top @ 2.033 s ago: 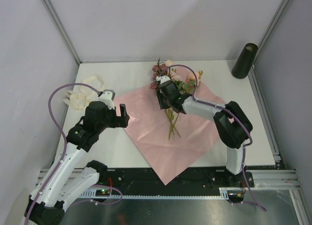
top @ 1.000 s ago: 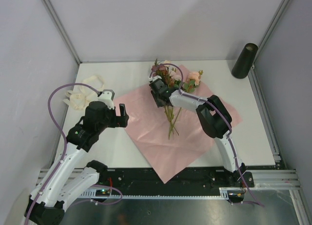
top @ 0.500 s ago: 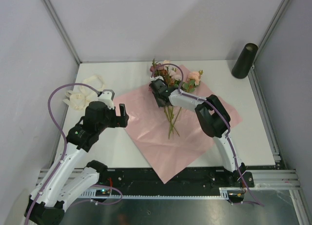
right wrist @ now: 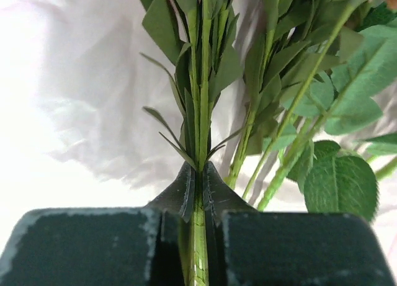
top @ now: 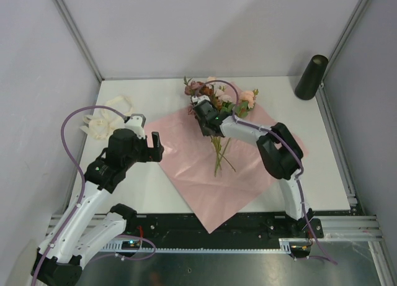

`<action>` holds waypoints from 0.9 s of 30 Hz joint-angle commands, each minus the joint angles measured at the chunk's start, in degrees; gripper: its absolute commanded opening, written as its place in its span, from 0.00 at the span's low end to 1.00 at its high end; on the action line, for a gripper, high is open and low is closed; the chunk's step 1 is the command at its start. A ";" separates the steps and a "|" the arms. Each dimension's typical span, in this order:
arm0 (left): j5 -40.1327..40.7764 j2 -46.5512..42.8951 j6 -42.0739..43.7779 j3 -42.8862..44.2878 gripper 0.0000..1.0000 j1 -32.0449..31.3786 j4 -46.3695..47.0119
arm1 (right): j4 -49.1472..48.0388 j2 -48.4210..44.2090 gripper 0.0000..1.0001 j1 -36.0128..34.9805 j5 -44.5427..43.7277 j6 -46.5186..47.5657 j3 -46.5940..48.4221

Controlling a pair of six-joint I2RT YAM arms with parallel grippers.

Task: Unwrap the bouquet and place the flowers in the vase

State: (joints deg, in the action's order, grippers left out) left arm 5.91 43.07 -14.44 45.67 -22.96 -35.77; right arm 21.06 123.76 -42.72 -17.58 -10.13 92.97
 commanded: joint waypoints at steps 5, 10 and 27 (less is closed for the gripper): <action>0.87 -0.61 1.51 -0.50 1.00 0.21 0.56 | -15.41 -20.00 0.00 -0.60 5.87 -1.22 -9.08; 0.78 -0.73 1.52 -0.54 1.00 0.17 0.54 | -24.26 -29.58 0.00 1.22 6.92 0.89 -13.78; 0.16 -0.94 1.60 -0.42 1.00 0.15 0.58 | -76.26 -34.31 0.00 31.37 14.82 17.84 -16.58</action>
State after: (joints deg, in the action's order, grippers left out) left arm 5.87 43.07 -14.37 45.65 -22.96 -35.79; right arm -34.54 86.61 -17.54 -6.48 2.68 74.94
